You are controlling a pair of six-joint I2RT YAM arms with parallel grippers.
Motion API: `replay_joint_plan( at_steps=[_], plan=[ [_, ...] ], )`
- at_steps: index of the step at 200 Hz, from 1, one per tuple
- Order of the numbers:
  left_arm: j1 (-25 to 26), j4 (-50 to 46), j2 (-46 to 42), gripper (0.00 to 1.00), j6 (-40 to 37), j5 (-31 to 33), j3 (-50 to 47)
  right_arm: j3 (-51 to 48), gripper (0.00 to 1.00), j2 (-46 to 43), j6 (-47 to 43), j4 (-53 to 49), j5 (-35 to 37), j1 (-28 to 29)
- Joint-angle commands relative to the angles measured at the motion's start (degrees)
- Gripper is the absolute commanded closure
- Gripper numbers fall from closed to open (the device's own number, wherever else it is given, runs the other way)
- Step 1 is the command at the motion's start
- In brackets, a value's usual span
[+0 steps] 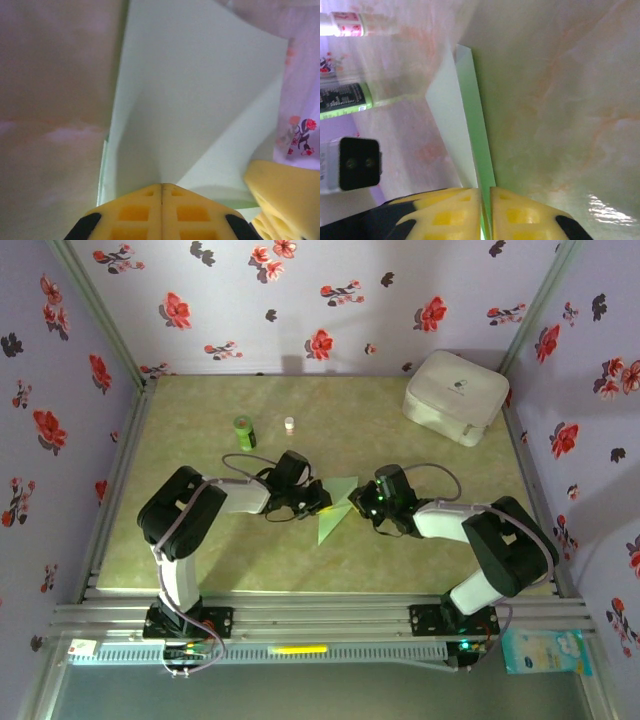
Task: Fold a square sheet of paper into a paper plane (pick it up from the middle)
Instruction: Fold the wing for the fifth time at the center of the table.
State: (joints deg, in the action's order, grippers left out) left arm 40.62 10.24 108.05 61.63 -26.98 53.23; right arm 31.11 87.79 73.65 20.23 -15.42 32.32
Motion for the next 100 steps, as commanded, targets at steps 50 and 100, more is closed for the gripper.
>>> replay_joint_plan(
  at_steps=[50, 100],
  plan=[
    [0.25, 0.05, 1.98, 0.98, -1.57, 1.74, -1.86, -0.52, 0.76, 3.62, -4.96, 8.47, -10.8, -3.16],
    [0.25, 1.08, 1.76, 0.98, -1.68, 1.76, -2.2, 1.53, 0.74, 4.87, -9.03, 3.13, -14.47, -6.03]
  ],
)
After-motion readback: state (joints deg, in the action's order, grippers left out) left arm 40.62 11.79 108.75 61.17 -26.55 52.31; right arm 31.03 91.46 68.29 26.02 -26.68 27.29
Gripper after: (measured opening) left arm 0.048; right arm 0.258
